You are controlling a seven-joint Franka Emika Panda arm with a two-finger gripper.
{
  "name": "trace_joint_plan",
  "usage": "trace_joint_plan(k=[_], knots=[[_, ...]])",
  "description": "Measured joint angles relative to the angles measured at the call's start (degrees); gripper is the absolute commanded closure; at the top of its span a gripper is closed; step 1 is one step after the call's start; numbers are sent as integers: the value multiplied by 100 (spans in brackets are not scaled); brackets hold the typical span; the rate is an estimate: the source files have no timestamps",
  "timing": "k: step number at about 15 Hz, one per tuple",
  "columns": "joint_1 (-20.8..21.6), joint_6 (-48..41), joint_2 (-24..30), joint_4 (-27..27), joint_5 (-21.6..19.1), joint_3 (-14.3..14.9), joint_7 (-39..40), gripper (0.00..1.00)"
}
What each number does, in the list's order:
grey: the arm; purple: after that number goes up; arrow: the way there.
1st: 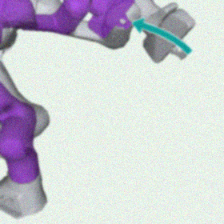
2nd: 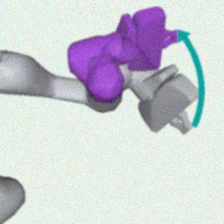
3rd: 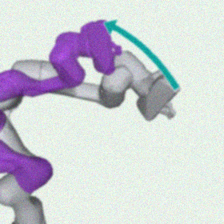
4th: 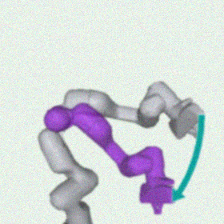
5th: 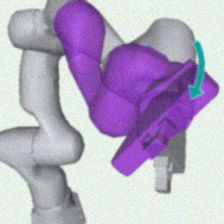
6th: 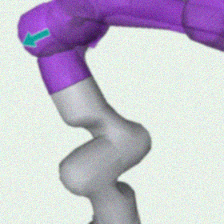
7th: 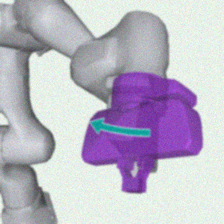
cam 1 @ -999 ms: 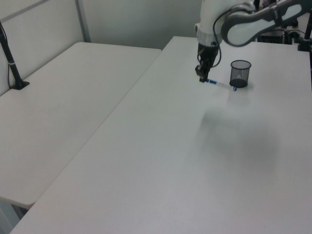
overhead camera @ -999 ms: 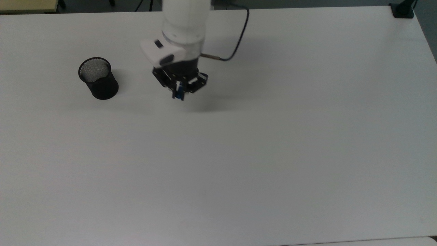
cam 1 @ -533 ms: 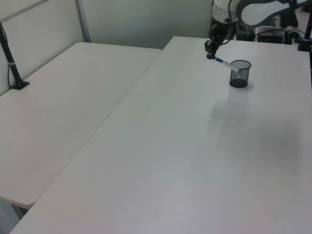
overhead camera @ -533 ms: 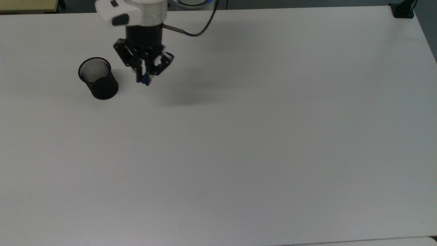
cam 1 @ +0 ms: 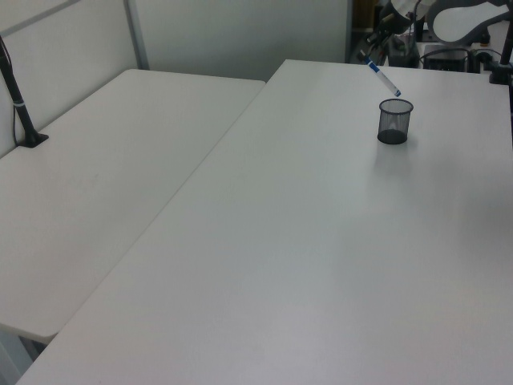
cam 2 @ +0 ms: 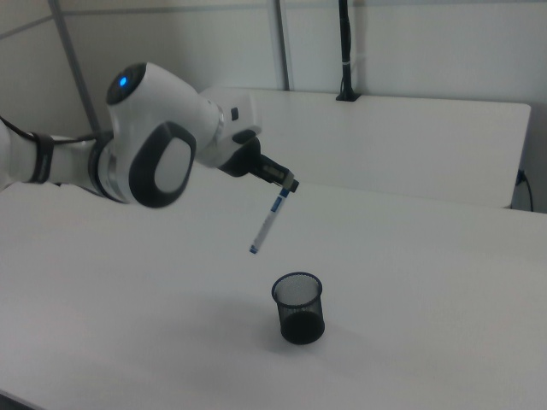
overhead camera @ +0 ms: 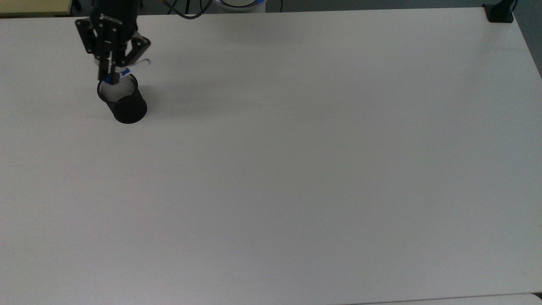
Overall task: Insert the marker
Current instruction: 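Lift the marker and carry it over the black mesh cup, then lower the marker upright into the mesh cup and release it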
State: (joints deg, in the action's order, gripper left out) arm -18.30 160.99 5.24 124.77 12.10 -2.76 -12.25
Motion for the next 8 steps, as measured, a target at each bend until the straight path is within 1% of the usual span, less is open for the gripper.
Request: trace_joint_plan(k=[2,4,8], knots=[[-259,949,-16,358,2,1,294,100],[-486,1708,-34,692,3,13,675,100],[-629,2667,-106,1082,3,88,1187,100]])
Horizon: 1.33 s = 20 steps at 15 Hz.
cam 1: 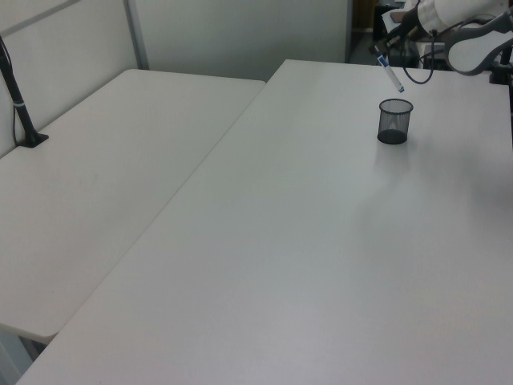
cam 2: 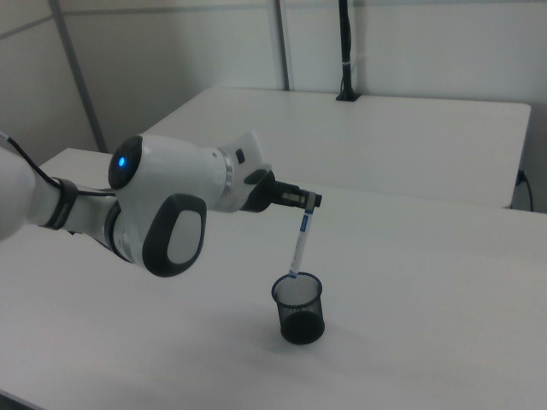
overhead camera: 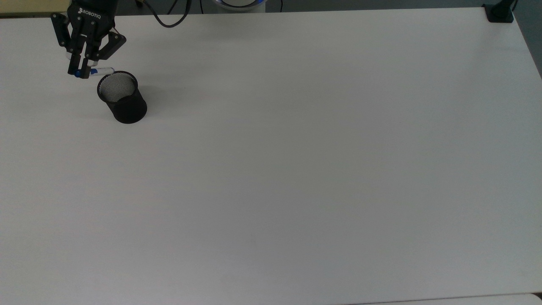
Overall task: Insert the marker
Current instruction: 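Lower the marker upright into the mesh cup and release it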
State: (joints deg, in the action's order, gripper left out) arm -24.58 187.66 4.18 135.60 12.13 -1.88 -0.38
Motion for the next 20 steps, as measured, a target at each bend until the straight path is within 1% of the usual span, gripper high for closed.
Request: trace_joint_plan(k=[2,6,10,14,15,16,18,20], knots=[[-4,211,-130,88,0,40,118,100],[-5,286,-414,103,0,45,351,100],[-41,286,-585,159,0,59,595,100],[-66,287,-634,315,0,59,779,100],[-73,287,-637,334,0,60,794,95],[-81,287,-642,344,0,60,802,81],[-89,287,-651,348,0,61,803,64],[-90,287,-651,347,0,63,802,55]])
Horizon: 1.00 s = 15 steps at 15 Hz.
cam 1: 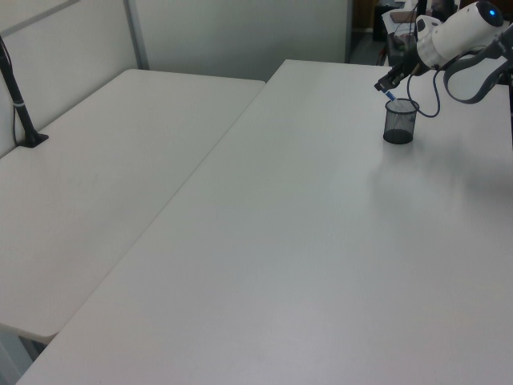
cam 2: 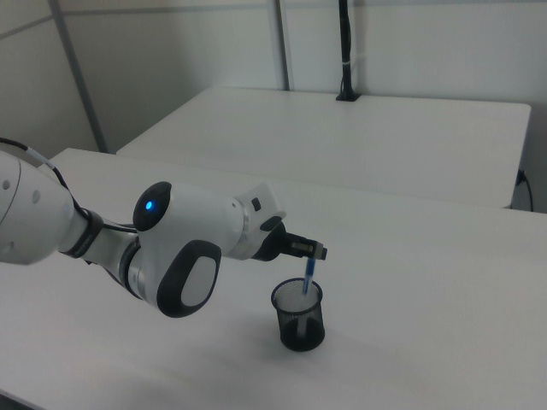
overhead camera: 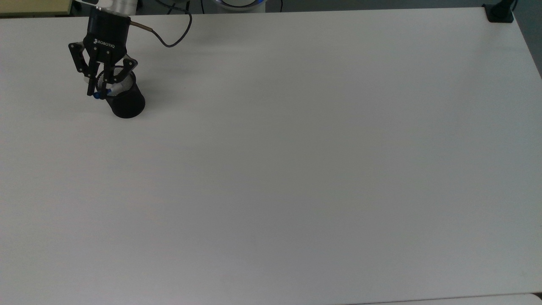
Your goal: Insert the marker
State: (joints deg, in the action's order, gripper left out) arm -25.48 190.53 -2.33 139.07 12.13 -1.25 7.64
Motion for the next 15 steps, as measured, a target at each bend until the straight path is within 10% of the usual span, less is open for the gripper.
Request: trace_joint_plan(k=[5,8,15], knots=[[-4,1,24,-33,-1,9,-158,38],[-5,2,103,-113,-1,10,-400,0],[264,-1781,484,-812,-1,-63,-1304,0]])
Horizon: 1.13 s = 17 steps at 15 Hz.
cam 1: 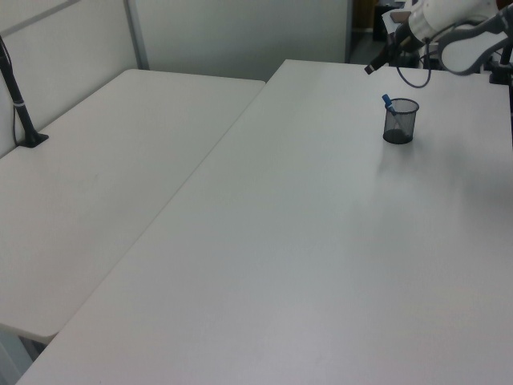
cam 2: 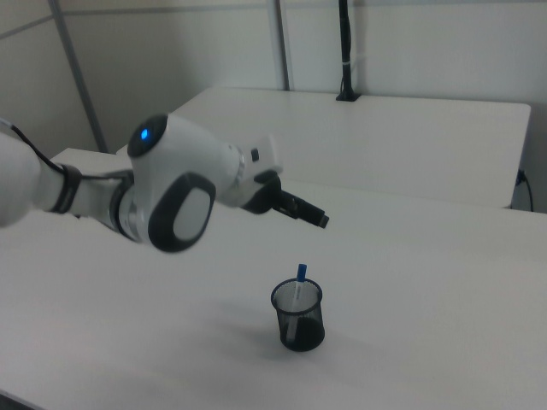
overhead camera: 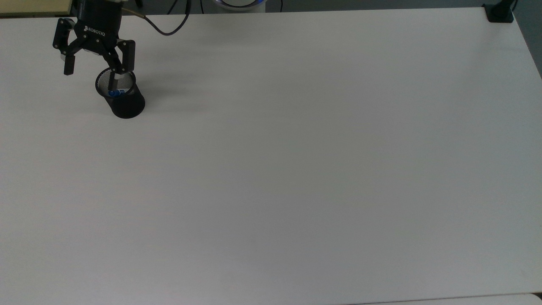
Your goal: Insert the marker
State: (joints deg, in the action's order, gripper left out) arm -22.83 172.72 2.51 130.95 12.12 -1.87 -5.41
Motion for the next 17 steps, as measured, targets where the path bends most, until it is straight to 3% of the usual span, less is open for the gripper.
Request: trace_joint_plan(k=[4,8,12,14,17], knots=[[227,-2734,157,-1286,-21,-306,-718,0],[397,-5199,167,-2507,-534,-615,-846,0],[1064,-6690,162,-3010,-649,-640,-910,0],[1361,-7074,161,-3102,-685,-539,-945,0],[2090,-7166,160,-3135,-1012,208,-946,0]])
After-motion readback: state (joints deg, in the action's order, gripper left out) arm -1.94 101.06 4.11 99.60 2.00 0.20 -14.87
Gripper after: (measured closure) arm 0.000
